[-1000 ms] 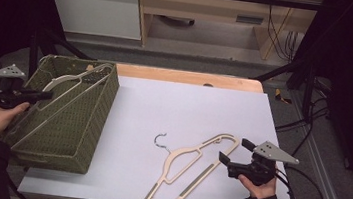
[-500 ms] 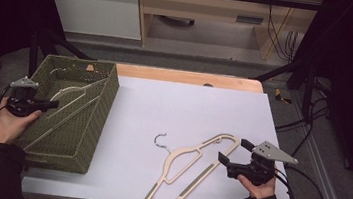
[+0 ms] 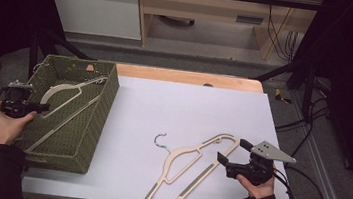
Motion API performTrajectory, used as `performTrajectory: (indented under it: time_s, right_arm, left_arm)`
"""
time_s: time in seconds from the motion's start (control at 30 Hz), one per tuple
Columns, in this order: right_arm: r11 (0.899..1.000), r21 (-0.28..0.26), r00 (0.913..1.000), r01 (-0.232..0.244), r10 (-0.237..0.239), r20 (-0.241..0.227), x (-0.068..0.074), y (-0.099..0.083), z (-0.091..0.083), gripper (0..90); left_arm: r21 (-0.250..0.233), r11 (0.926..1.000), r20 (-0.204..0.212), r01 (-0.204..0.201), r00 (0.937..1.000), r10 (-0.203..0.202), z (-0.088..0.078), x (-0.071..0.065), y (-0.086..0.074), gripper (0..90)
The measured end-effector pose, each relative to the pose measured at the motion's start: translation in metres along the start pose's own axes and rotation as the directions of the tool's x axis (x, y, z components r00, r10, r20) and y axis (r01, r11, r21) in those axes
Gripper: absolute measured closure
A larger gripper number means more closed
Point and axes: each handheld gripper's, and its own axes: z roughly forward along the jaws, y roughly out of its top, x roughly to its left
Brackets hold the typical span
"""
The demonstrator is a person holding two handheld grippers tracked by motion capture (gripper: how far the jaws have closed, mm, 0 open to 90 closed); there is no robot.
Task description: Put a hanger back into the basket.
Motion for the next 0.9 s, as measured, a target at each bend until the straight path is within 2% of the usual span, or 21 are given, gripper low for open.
performTrajectory:
  time_s: [0.1,0.27,0.3,0.47,0.7,0.73,0.77,0.8,0.83,0.87,0.9]
  right_arm:
    - [1.000,0.000,1.0000,-0.001,0.001,0.000,0.000,0.000,0.000,6.3]
    - [1.000,-0.002,1.0000,-0.001,0.001,0.000,0.000,0.000,-0.001,6.3]
    - [1.000,-0.003,1.0000,-0.001,0.001,-0.001,0.000,0.000,-0.001,6.3]
    - [1.000,-0.002,1.0000,-0.003,0.003,-0.003,0.000,0.001,-0.001,6.3]
    - [1.000,-0.010,1.0000,-0.001,0.001,-0.007,0.000,0.001,-0.003,6.3]
    - [1.000,-0.009,1.0000,0.002,-0.002,-0.010,0.000,0.001,-0.003,6.3]
    - [1.000,-0.008,0.9999,0.001,-0.001,-0.011,0.000,0.001,-0.003,6.3]
    - [1.000,-0.008,0.9999,0.001,-0.001,-0.011,0.000,0.001,-0.003,6.3]
    - [1.000,-0.010,1.0000,0.002,-0.002,-0.009,0.000,0.001,-0.004,6.2]
    - [1.000,-0.010,1.0000,0.002,-0.002,-0.009,0.000,0.001,-0.004,6.2]
    - [1.000,-0.013,1.0000,-0.001,0.001,-0.008,0.000,0.002,-0.004,6.3]
  left_arm:
    - [0.023,0.9995,-0.017,0.023,0.9996,-0.023,0.002,0.000,0.000,70.7]
    - [0.028,0.9987,-0.031,0.042,0.9987,-0.041,0.000,0.000,0.000,62.8]
    - [0.022,0.9979,-0.034,0.061,0.9976,-0.060,-0.001,0.000,0.000,62.2]
    - [0.034,0.9969,-0.028,0.072,0.9971,-0.071,-0.003,0.001,-0.002,58.1]
    - [0.048,0.9969,-0.042,0.062,0.9973,-0.060,-0.005,0.000,-0.003,52.3]
    - [0.043,0.9969,-0.046,0.065,0.9970,-0.063,-0.006,0.000,-0.003,50.9]
    - [0.018,0.9968,-0.047,0.078,0.9959,-0.077,-0.009,-0.001,-0.004,47.8]
    - [0.018,0.9968,-0.047,0.078,0.9959,-0.077,-0.009,-0.001,-0.004,47.9]
    - [-0.013,0.9972,-0.026,0.074,0.9969,-0.074,-0.015,-0.003,-0.005,47.3]
    - [-0.013,0.9972,-0.026,0.074,0.9969,-0.074,-0.015,-0.003,-0.005,46.3]
    - [-0.050,0.9964,-0.006,0.069,0.9976,-0.069,-0.022,-0.006,-0.004,45.3]
